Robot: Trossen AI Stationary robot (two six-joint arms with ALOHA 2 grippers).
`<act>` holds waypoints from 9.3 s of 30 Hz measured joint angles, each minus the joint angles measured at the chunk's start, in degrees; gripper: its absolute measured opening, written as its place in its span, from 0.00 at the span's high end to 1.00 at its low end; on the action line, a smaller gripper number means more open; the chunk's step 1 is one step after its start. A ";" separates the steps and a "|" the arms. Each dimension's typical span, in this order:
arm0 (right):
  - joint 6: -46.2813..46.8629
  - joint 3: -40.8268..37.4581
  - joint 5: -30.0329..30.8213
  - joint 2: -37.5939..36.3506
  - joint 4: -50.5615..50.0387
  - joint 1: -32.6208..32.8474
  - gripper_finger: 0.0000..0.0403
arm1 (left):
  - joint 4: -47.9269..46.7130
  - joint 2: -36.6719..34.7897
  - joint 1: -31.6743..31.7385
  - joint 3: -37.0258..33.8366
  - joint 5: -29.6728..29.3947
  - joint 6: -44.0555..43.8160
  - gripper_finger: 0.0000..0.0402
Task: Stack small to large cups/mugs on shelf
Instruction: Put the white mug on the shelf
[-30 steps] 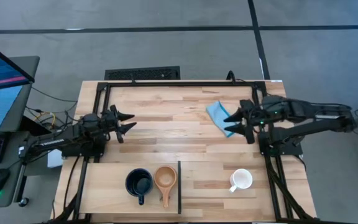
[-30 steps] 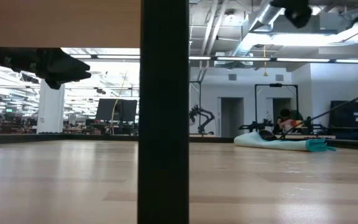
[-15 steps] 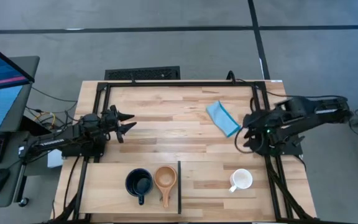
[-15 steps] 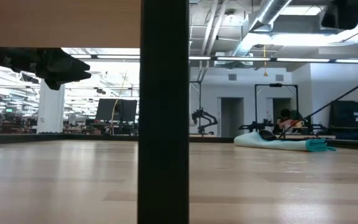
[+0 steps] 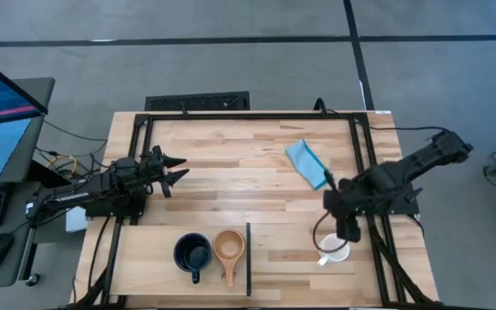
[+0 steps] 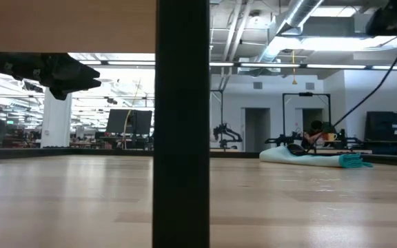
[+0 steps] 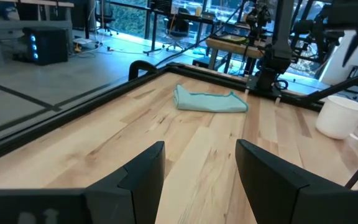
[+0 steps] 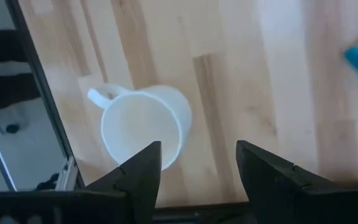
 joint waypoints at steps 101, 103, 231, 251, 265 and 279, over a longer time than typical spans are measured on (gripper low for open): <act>-44.10 43.25 3.26 43.37 13.66 -41.67 0.97 | -0.96 -0.02 -0.02 0.07 0.55 -2.64 0.53; -47.04 48.23 3.43 46.59 9.06 -42.06 0.97 | -0.98 0.00 -0.02 0.07 0.56 -2.58 0.53; -59.56 67.94 7.80 67.46 -6.44 -34.41 0.43 | -1.09 -0.02 0.00 0.03 0.47 -0.39 0.53; -54.00 70.63 10.38 53.83 -3.77 -34.01 0.42 | -1.13 0.00 0.00 0.03 0.44 0.24 0.53; -47.51 70.63 10.44 38.47 6.34 -35.00 0.42 | -1.11 0.00 -0.01 0.03 0.42 0.22 0.53; -44.64 70.62 10.45 27.66 7.62 -35.50 0.42 | -1.08 0.00 -0.01 0.03 0.42 0.16 0.53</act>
